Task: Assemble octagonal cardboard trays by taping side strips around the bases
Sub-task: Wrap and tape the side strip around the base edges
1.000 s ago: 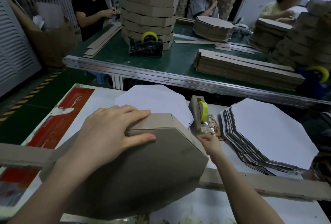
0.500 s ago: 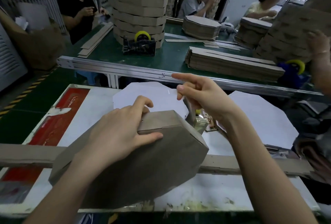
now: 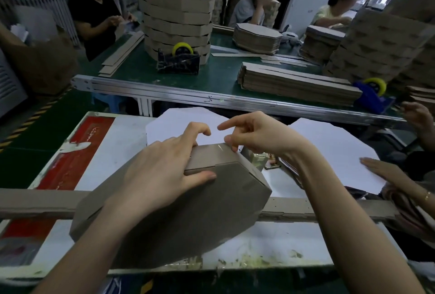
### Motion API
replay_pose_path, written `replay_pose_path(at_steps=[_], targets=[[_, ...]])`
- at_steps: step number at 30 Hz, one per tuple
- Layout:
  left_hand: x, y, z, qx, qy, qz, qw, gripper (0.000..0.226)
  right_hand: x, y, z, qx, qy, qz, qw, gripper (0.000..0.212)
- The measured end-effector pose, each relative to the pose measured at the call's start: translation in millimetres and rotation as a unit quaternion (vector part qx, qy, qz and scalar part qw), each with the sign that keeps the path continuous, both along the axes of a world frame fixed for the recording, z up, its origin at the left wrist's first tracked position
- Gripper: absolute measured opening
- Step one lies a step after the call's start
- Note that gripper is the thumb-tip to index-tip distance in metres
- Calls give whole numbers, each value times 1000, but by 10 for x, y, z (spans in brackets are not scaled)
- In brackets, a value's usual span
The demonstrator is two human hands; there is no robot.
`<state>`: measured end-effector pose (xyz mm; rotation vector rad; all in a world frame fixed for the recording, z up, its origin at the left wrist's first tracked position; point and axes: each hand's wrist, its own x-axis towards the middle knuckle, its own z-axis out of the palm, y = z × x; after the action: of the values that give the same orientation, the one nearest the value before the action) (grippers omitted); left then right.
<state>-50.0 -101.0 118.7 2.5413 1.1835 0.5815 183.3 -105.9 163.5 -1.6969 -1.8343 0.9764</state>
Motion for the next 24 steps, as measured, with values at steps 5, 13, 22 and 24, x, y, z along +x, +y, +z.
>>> replay_pose_path(at_steps=[5,13,22,24], targets=[[5,-14,13,6,-1,-1,1000,66,3,8,-37,0,-42,1,999,30],[36,-91,31,12,-1,-7,1000,65,53,48,-155,-45,-70,43,996,37],[17,-59,59,-11,-5,1,1000,63,248,177,-496,-75,92,125,985,49],[38,-54,64,-8,3,-6,1000,62,338,210,-596,-108,155,159,969,43]])
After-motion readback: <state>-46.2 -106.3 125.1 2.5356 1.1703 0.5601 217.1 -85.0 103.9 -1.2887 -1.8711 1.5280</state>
